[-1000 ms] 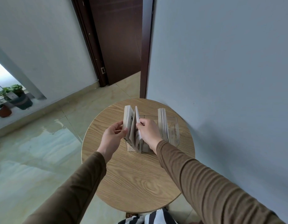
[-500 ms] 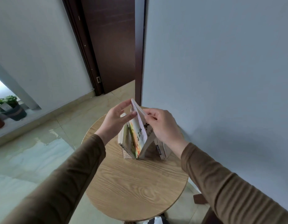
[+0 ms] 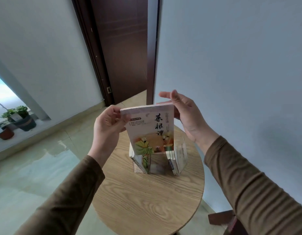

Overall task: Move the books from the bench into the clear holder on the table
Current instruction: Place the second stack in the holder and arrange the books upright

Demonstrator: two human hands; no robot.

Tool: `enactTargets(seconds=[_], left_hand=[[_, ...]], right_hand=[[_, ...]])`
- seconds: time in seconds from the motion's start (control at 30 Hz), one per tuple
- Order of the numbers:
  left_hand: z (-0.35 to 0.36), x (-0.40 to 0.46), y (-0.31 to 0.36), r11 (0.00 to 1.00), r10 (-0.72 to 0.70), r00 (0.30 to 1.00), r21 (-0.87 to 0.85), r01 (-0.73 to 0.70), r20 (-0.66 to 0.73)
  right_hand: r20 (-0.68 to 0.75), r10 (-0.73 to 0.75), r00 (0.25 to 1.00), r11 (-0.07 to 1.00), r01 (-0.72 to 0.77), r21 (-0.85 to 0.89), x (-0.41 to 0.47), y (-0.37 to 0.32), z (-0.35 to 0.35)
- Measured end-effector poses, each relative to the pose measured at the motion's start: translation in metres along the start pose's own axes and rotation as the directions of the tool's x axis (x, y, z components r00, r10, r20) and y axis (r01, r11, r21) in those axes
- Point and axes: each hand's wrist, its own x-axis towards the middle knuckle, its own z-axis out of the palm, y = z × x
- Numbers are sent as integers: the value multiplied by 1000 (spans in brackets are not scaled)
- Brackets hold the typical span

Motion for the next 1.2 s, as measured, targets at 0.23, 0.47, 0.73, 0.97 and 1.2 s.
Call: enactTargets(seconds=[0.23, 0.47, 0.73, 0.97, 1.2], left_hand=[[-5, -40, -12, 999, 37, 971, 18, -34, -234], [2, -73, -41, 989, 54, 978, 149, -24, -202], [0, -89, -75, 904, -14, 997, 425, 43, -71], [-4, -92, -73, 876, 42, 997, 482, -3, -70], [0, -88, -100, 862, -8, 999, 507, 29, -43]], right_hand=[[-37, -147, 988, 943, 128, -306, 40, 22, 34], [177, 15, 984, 989, 11, -149, 69, 51, 57], [247, 230, 941, 969, -200, -143, 71, 101, 69], [233, 203, 951, 979, -194, -59, 70, 102, 80], [181, 306, 935, 950, -288, -119, 63, 138, 68]])
